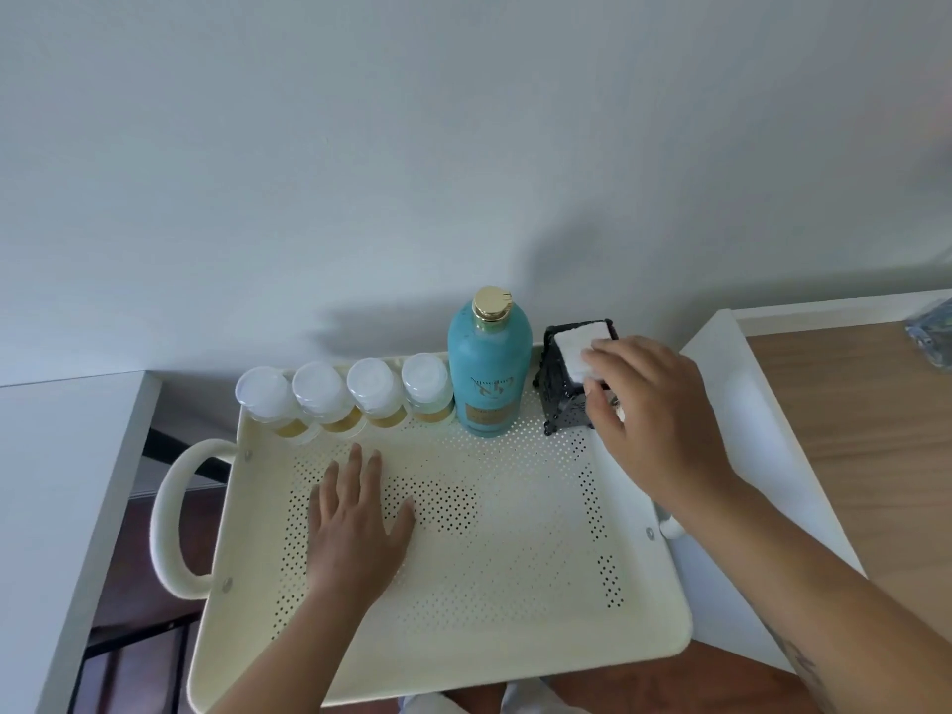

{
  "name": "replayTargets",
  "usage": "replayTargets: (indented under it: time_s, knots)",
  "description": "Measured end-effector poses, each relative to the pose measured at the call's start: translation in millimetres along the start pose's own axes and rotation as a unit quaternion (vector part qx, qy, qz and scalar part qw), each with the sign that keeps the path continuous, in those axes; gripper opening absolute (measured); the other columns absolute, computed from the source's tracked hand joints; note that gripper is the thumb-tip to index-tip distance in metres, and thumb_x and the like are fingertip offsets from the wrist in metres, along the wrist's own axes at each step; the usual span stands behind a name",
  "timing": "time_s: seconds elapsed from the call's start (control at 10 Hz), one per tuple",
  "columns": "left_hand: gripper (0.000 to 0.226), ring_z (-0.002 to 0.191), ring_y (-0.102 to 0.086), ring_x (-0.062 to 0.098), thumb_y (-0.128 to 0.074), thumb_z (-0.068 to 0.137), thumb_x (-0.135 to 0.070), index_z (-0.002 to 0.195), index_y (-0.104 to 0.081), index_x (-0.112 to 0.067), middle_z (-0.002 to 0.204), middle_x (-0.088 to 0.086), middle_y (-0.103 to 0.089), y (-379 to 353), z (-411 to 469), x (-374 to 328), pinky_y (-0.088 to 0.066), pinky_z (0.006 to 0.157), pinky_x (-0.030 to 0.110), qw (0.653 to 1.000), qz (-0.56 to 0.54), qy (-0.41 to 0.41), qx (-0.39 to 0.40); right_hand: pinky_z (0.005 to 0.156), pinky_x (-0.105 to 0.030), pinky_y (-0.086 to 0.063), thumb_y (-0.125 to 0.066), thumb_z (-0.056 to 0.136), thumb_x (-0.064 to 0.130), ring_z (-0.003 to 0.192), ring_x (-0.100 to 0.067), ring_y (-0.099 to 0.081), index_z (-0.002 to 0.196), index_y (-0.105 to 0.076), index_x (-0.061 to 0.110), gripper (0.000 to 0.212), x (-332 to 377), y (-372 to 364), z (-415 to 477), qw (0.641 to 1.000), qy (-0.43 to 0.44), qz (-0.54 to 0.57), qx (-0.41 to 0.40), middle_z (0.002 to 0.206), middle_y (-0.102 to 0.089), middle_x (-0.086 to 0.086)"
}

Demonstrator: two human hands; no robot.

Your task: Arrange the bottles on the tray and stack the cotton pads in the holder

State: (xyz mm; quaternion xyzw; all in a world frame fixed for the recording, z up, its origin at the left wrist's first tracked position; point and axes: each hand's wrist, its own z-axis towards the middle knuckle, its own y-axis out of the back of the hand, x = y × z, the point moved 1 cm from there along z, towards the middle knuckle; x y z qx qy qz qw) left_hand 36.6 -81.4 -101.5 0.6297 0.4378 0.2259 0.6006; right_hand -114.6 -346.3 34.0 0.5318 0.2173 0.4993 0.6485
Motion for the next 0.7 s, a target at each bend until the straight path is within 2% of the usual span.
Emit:
replayTargets:
  time_s: [0.2,0.4,0.6,0.7]
  knots:
    - [0.077,0.151,0.006,0.023,-0.020,0.091,-0.066,0.155,-0.005,-0.024,0.165,-0.002,0.005,-5,-4,10,0.004,0.121,0.042,1.000,0.018,-0.004,0.021,0.108,-0.046,-0.034,-0.045,0.095,0.031,0.124,-0.027,-0.053,0.120,-0.063,0.010,0.038,0,-7,-7,0.996,-0.015,-0.044,0.070,0.124,-0.065,-0.006]
    - [0.078,0.150,0.009,0.024,-0.015,0.091,-0.065,0.155,-0.003,-0.023,0.164,-0.002,0.008,-8,-6,8,0.007,0.121,0.043,0.999,0.024,-0.005,0.021,0.110,-0.049,-0.027,-0.039,0.093,0.043,0.127,-0.030,-0.048,0.117,-0.063,0.015,0.044,0,-14,-9,0.992,-0.036,-0.074,0.093,0.125,-0.065,-0.001]
    - [0.077,0.151,-0.002,0.026,-0.017,0.091,-0.065,0.155,-0.013,-0.021,0.165,0.000,-0.004,-11,-7,11,-0.001,0.122,0.045,0.999,0.044,-0.006,0.001,0.110,-0.053,-0.027,-0.042,0.092,0.046,0.130,-0.033,-0.045,0.118,-0.063,0.013,0.047,5,-10,-6,0.991,-0.058,-0.053,0.110,0.127,-0.064,-0.001]
    - [0.077,0.151,-0.003,0.025,-0.017,0.091,-0.066,0.155,-0.013,-0.022,0.164,-0.001,-0.005,-15,-6,10,-0.003,0.122,0.045,0.999,0.036,-0.003,-0.006,0.108,-0.045,-0.033,-0.048,0.089,0.042,0.127,-0.033,-0.047,0.121,-0.062,0.011,0.047,15,13,1,0.992,-0.100,0.049,0.065,0.131,-0.061,-0.004]
